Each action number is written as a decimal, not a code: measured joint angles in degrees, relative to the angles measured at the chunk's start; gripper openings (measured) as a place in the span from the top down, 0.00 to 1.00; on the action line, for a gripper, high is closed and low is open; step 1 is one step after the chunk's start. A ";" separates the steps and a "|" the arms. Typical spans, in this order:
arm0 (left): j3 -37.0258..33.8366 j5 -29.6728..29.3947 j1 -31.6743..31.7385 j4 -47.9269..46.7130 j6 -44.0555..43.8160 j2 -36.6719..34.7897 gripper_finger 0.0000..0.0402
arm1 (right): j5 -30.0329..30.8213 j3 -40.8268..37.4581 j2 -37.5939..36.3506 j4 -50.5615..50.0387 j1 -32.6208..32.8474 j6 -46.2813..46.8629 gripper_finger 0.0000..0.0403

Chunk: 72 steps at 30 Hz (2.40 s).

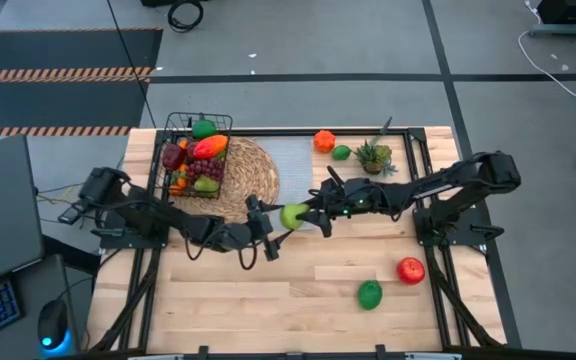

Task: Build produce basket
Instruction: Put the green pear into the wire basket

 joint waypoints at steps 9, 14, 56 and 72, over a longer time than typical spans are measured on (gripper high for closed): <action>0.00 0.07 0.90 1.05 0.28 1.51 0.11 | -0.04 -0.15 3.23 5.80 0.37 1.06 0.46; 0.09 0.35 0.92 1.64 -0.26 1.54 0.11 | -0.45 -0.15 3.91 8.13 0.48 1.06 0.46; 0.07 -16.60 3.15 -9.57 -2.43 -10.61 0.29 | -11.43 0.07 3.03 -16.23 -3.60 -10.20 0.42; 18.74 -10.33 28.02 -68.64 -16.73 -25.33 0.29 | 0.67 0.05 2.95 -4.91 -5.28 -21.79 0.45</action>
